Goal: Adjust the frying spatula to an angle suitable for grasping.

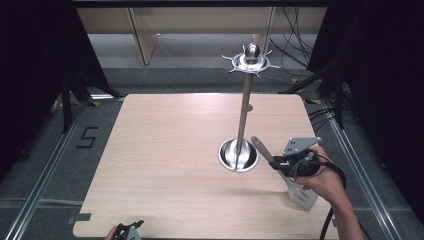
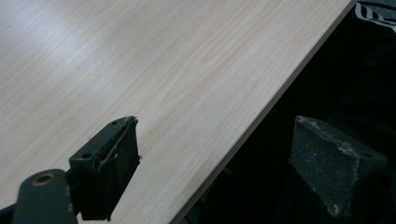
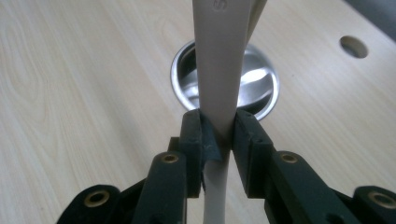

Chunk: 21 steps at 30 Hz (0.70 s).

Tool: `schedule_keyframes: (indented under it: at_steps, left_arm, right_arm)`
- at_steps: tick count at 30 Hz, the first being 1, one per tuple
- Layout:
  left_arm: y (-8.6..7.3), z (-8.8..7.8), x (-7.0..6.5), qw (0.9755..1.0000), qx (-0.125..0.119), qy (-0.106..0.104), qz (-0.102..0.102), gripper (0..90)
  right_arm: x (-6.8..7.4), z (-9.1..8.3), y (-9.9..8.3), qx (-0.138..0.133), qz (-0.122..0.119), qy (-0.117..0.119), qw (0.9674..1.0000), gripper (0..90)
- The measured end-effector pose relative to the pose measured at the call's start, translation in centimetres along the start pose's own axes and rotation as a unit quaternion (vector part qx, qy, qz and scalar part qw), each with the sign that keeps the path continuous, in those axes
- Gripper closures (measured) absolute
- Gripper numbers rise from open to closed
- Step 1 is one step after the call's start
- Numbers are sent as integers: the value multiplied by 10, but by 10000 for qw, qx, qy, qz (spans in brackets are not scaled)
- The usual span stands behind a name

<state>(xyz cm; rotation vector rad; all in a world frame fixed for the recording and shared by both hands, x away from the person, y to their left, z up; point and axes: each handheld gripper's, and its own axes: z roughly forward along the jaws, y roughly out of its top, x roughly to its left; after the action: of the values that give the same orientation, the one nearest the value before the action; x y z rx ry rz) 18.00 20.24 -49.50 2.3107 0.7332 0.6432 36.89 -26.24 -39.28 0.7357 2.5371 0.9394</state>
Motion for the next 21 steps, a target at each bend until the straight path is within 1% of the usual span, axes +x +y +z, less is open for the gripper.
schedule_keyframes:
  at_steps: [1,2,3,4,5,6,7,8,9,10,11,12,13,14,15,17,18,19,20,21]
  left_arm:
    - [0,0,0,10000,0,9,11,148]
    - [0,0,0,10000,7,1,14,148]
    - [0,2,0,10000,-30,78,-14,148]
    - [0,2,0,10000,-30,78,-14,148]
    - [0,1,0,10000,8,18,7,148]
    - [0,0,0,10000,18,-17,15,148]
    - [0,1,0,10000,-1,-51,9,148]
    - [0,1,0,10000,1,-59,14,148]
    - [0,1,0,10000,-1,-47,1,148]
    - [0,1,0,10000,6,-49,5,148]
    - [0,1,0,10000,6,-49,5,148]
    - [0,1,0,10000,8,-43,4,148]
    - [0,1,0,10000,10,-37,7,148]
    - [0,1,0,10000,-1,-23,-10,148]
    - [0,2,0,10000,-45,80,-20,148]
    - [0,2,0,10000,-19,68,5,148]
    - [0,2,0,10000,-23,62,-5,148]
    - [0,1,0,10000,6,-25,-16,148]
    - [0,1,0,10000,-4,-59,14,148]
    - [0,2,0,10000,-20,-54,-7,148]
  right_arm:
    - [-3,-6,1,-207,14,-46,9998,752]
    - [-4,-9,2,-182,10,-3,9998,752]
    - [-4,-12,2,-266,108,-18,9996,752]
    - [-4,-12,2,-266,108,-18,9996,752]
    - [-6,-13,2,-357,69,-49,9993,753]
    - [-5,-16,3,-414,157,-79,9990,753]
    - [-6,-18,3,-450,177,-74,9988,753]
    - [-6,-20,4,-585,230,-66,9980,752]
    - [-9,-22,5,-787,277,-65,9965,753]
    - [-9,-24,5,-872,400,-77,9954,753]
    - [-9,-24,5,-872,400,-77,9954,753]
    - [-11,-25,5,-984,393,-82,9943,753]
    - [-11,-26,5,-1054,470,-13,9933,754]
    - [-13,-26,5,-1182,463,-63,9919,753]
    - [-14,-25,5,-1348,602,-9,9890,754]
    - [-17,-25,5,-1399,588,7,9884,754]
    - [-17,-26,5,-1415,704,128,9874,754]
    - [-18,-24,7,-1651,704,62,9837,754]
    - [-18,-24,7,-1651,704,62,9837,754]
    - [-17,-24,9,-1673,799,204,9825,754]
